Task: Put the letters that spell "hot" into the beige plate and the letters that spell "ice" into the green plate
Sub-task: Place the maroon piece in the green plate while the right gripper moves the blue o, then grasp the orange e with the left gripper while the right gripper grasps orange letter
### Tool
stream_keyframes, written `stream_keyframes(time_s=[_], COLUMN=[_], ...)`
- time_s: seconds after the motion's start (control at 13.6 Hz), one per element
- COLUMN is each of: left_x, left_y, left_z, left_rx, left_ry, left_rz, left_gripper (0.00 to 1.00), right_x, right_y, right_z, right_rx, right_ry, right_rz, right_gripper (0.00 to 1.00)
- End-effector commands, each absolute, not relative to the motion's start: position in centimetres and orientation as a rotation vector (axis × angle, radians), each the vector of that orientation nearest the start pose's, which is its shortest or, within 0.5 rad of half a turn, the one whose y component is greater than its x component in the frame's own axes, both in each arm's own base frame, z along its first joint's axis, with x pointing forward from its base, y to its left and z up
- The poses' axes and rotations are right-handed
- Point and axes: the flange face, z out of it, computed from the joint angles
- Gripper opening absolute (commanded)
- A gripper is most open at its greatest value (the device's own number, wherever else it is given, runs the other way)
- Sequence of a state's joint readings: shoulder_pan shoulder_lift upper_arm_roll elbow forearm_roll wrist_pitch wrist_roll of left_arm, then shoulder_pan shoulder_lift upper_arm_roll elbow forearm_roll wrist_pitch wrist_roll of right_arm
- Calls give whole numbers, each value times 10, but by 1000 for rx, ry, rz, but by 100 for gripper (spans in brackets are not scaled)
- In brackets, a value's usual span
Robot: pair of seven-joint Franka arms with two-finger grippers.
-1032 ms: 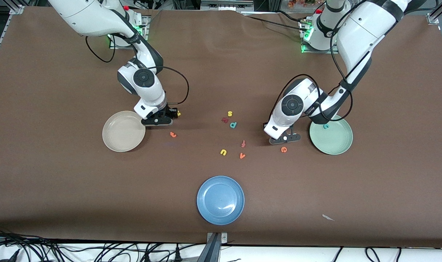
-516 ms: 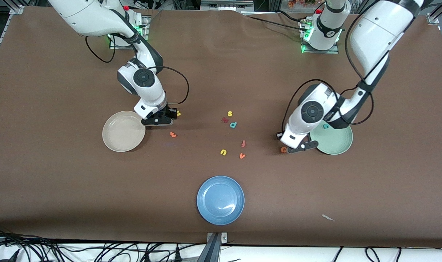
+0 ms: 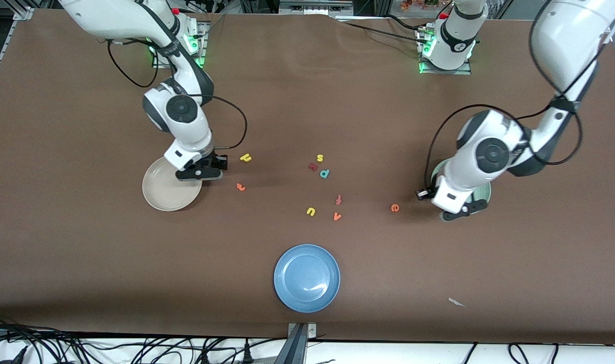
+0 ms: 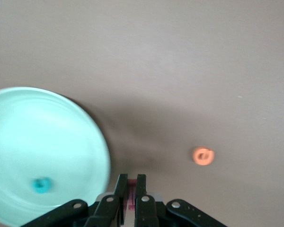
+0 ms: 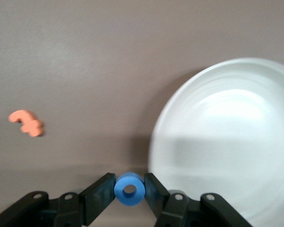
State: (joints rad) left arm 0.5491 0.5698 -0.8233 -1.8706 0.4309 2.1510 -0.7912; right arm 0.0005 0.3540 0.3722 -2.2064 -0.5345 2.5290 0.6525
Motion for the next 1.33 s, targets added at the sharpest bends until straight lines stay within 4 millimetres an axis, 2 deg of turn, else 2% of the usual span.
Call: stream_keyframes(time_s=[0.0, 0.15, 0.29, 0.44, 0.59, 0.66, 0.74, 0.81, 0.88, 0.96, 1.18, 1.25], left_x=[613, 606, 604, 602, 602, 601, 601, 601, 602, 604, 624, 631], left_y=[-69, -46, -39, -40, -37, -41, -42, -42, -41, -40, -45, -62], left_z=[298, 281, 254, 235, 218, 216, 216, 216, 218, 222, 247, 253], left_rx=[-3109, -3099, -3118, -3122, -3132, -3133, -3132, -3132, -3131, -3128, -3118, -3095], left_ry=[-392, -317, -320, -334, -351, -341, -338, -338, -342, -349, -550, -648], left_rz=[216, 316, 390, 430, 458, 463, 464, 464, 456, 445, 365, 341], left_gripper=[0, 0, 0, 0, 4, 5, 20, 57, 74, 100, 100, 100], right_x=[517, 523, 526, 527, 527, 527, 527, 527, 527, 525, 531, 532], right_y=[178, 160, 149, 148, 148, 147, 149, 150, 157, 172, 212, 229], right_z=[245, 246, 242, 242, 242, 243, 244, 244, 247, 249, 252, 251], right_rx=[-3297, -3295, -3288, -3288, -3284, -3281, -3274, -3260, -3239, -3212, -3139, -3128], right_ry=[-330, -397, -421, -408, -380, -369, -345, -305, -273, -252, -130, -119], right_rz=[-176, -164, -146, -145, -139, -135, -131, -121, -113, -104, -91, -95], right_gripper=[7, 9, 15, 68, 94, 94, 94, 94, 94, 94, 94, 94])
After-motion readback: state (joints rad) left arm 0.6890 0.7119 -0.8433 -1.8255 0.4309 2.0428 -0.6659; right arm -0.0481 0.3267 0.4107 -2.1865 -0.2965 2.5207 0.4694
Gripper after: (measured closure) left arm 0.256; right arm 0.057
